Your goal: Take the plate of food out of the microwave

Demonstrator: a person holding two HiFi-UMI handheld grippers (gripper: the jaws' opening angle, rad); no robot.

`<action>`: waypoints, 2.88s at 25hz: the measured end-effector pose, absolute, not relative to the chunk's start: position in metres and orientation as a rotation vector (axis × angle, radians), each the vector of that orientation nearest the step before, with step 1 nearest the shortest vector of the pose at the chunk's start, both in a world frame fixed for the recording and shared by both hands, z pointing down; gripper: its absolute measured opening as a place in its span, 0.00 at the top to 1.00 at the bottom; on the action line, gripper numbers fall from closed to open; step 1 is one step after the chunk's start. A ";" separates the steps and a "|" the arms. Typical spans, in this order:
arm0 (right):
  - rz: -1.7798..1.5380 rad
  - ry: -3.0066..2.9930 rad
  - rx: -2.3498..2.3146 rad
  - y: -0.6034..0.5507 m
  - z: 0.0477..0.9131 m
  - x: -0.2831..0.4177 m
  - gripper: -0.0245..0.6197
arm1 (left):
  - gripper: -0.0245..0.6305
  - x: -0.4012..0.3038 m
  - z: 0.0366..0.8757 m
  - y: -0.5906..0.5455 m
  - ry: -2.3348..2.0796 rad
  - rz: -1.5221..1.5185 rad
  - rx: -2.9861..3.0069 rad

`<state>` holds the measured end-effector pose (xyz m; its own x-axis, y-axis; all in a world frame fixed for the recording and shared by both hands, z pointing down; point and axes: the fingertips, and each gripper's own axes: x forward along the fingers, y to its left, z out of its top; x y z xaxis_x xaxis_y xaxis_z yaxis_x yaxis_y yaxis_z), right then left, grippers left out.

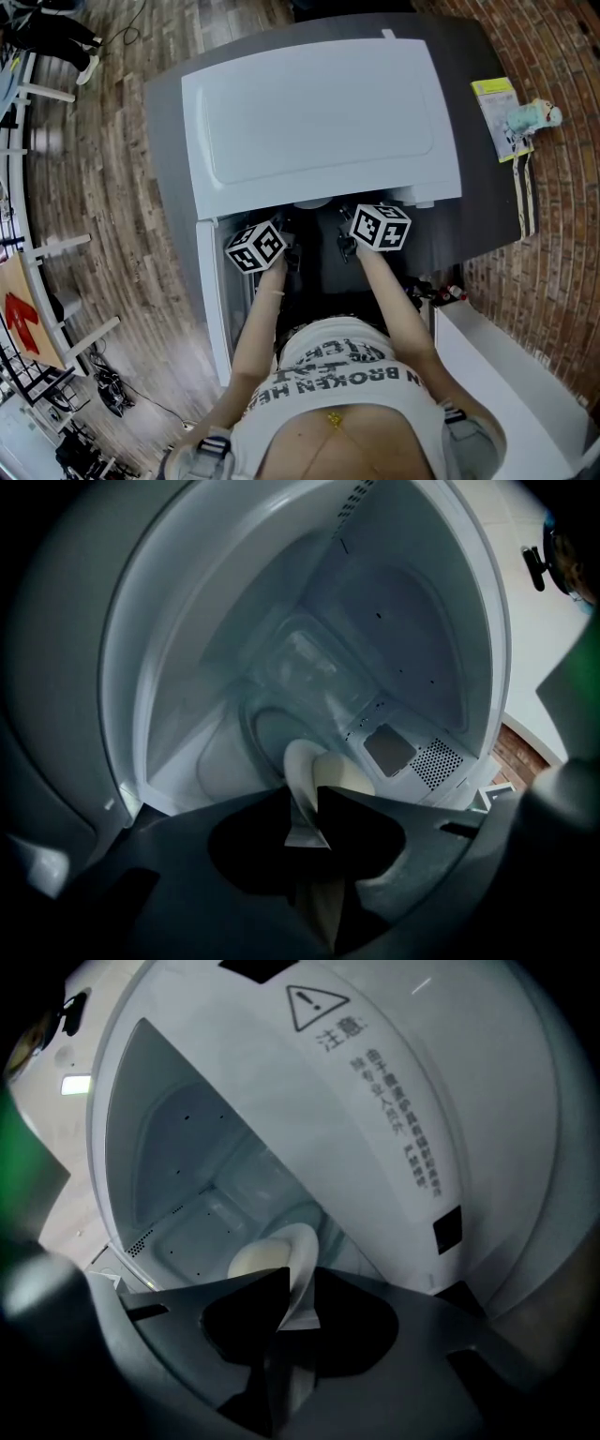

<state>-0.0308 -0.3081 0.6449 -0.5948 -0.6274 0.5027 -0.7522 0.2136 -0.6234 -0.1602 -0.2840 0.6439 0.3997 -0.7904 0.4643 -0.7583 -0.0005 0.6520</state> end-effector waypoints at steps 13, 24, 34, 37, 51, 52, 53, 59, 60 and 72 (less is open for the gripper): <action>1.308 -2.324 1.327 -0.304 0.643 -0.027 0.84 | 0.82 -0.156 0.643 -0.279 -1.370 -0.033 1.745; 1.255 -2.313 1.311 -0.294 0.642 -0.023 0.83 | 0.82 -0.151 0.639 -0.269 -1.377 -0.011 1.753; 1.215 -2.322 1.318 -0.284 0.633 -0.019 0.83 | 0.82 -0.146 0.631 -0.260 -1.378 0.007 1.795; 1.183 -2.321 1.319 -0.281 0.630 -0.018 0.83 | 0.82 -0.145 0.629 -0.256 -1.379 0.003 1.795; 1.156 -2.326 1.333 -0.257 0.618 -0.014 0.83 | 0.82 -0.141 0.620 -0.231 -1.372 -0.018 1.802; 1.156 -2.325 1.337 -0.255 0.617 -0.014 0.83 | 0.82 -0.140 0.619 -0.229 -1.371 -0.012 1.810; 1.159 -2.322 1.343 -0.253 0.617 -0.013 0.83 | 0.82 -0.140 0.618 -0.228 -1.370 -0.005 1.819; 1.175 -2.303 1.377 -0.239 0.616 -0.011 0.83 | 0.82 -0.138 0.616 -0.215 -1.354 0.004 1.826; 1.177 -2.301 1.382 -0.236 0.615 -0.011 0.83 | 0.82 -0.138 0.616 -0.213 -1.354 0.005 1.827; 1.198 -2.280 1.410 -0.210 0.612 -0.016 0.83 | 0.82 -0.144 0.613 -0.188 -1.334 0.017 1.835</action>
<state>-0.0159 -0.2097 0.6121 -0.5228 -0.6545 0.5463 -0.8211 0.2143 -0.5291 -0.1436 -0.1883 0.6126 0.4317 -0.7757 0.4603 -0.7870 -0.0745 0.6125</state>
